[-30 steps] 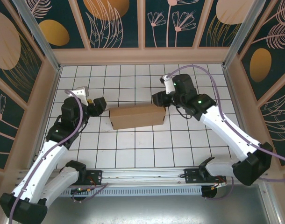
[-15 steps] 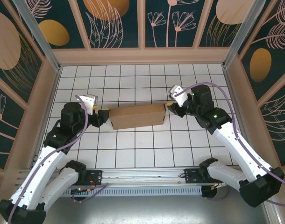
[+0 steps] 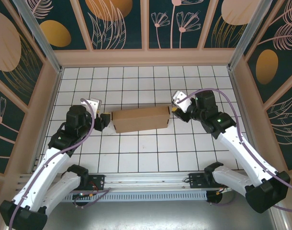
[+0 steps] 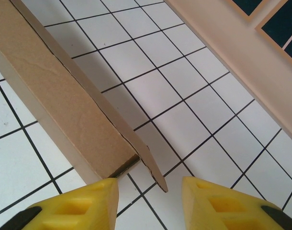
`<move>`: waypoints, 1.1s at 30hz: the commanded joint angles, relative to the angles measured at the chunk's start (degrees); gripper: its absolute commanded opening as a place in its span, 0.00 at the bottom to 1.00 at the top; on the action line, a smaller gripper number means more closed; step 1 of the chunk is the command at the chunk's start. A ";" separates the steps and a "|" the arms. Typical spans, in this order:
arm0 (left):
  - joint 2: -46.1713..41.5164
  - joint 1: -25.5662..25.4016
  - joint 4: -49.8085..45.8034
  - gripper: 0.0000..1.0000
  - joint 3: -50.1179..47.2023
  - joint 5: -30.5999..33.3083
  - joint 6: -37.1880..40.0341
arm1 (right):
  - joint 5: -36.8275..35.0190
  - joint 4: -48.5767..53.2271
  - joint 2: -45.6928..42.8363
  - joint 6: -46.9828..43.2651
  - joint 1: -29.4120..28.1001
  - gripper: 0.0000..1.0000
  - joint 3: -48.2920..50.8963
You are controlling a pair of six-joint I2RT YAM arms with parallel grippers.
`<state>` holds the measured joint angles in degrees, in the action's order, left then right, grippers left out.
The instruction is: Fold the paper box
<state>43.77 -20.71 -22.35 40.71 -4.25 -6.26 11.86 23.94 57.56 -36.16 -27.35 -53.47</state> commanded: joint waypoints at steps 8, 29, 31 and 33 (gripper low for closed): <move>-0.97 -0.30 6.00 0.57 -4.23 -3.97 -1.57 | 0.86 -5.52 4.29 -0.69 0.24 0.40 0.98; 4.13 -0.30 12.95 0.52 -5.28 -6.15 -2.53 | 3.91 -9.54 11.63 0.63 0.20 0.25 1.35; 4.29 -0.31 12.97 0.50 -5.38 -6.42 -2.61 | 4.22 -9.57 12.00 0.96 0.20 0.21 1.24; 4.57 -0.34 13.20 0.47 -5.46 -7.11 -2.76 | 4.57 -9.70 12.09 1.31 0.20 0.17 1.21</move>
<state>48.03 -20.71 -11.68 35.94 -9.47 -8.58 14.61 15.46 69.19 -35.62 -27.35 -51.22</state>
